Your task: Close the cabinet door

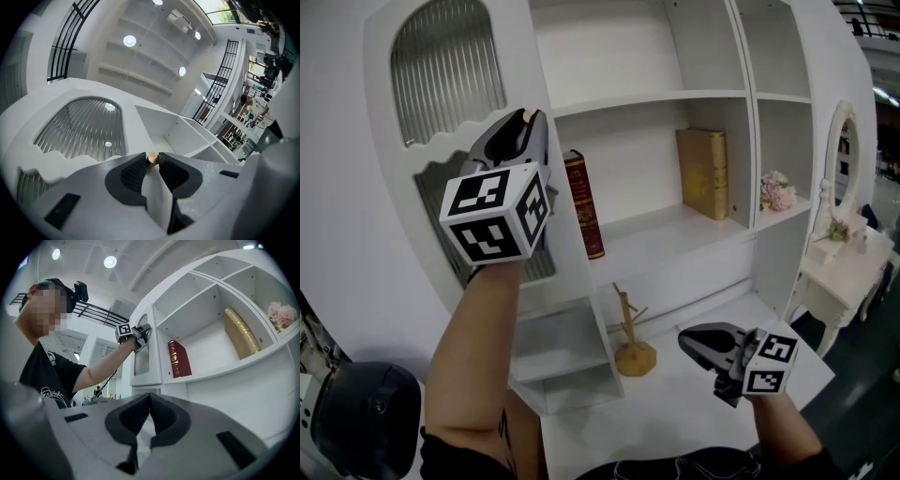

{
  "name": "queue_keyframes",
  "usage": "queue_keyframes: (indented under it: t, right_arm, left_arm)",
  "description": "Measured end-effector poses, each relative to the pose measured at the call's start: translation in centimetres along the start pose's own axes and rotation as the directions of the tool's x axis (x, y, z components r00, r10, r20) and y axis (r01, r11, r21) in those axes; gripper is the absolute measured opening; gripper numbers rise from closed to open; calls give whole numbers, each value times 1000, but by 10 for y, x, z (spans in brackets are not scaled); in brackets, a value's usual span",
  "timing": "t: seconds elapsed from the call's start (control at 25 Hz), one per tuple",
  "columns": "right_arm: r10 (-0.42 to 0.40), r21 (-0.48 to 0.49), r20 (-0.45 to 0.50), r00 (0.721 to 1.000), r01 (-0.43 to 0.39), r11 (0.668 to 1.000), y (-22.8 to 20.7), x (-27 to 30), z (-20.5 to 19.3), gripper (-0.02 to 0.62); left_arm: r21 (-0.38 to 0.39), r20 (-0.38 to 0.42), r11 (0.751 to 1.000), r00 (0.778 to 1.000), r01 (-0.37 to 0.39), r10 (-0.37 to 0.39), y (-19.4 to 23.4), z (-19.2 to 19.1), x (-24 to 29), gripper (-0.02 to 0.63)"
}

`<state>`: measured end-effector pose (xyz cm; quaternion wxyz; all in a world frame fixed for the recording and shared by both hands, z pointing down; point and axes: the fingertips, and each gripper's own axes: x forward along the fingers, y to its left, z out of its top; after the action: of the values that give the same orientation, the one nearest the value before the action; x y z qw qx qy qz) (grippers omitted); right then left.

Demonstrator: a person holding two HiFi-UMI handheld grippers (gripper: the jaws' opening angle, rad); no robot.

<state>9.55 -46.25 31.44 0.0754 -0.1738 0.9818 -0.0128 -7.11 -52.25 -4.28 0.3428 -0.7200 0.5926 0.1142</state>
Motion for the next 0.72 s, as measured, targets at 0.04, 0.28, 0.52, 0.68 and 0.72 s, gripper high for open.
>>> queue_keyframes:
  t: [0.04, 0.28, 0.52, 0.68, 0.72]
  right_arm:
    - [3, 2, -1, 1000, -3, 1000, -2, 0, -1, 5]
    - [32, 16, -7, 999, -32, 999, -13, -1, -5, 5]
    - [75, 21, -33, 997, -74, 997, -19, -1, -8, 5]
    - [98, 19, -40, 994, -97, 995, -24, -3, -5, 5]
    - [103, 20, -41, 994, -102, 995, -26, -4, -5, 5]
  left_arm:
    - [4, -5, 1000, 1000, -7, 7, 1, -2, 2, 87]
    - [31, 5, 999, 999, -43, 43, 2, -5, 4, 86]
    - [6, -1, 999, 999, -40, 40, 2, -4, 5, 87]
    - [5, -14, 999, 999, -34, 34, 1, -6, 5, 87]
    - [-1, -14, 1000, 999, -29, 29, 0, -6, 4, 87]
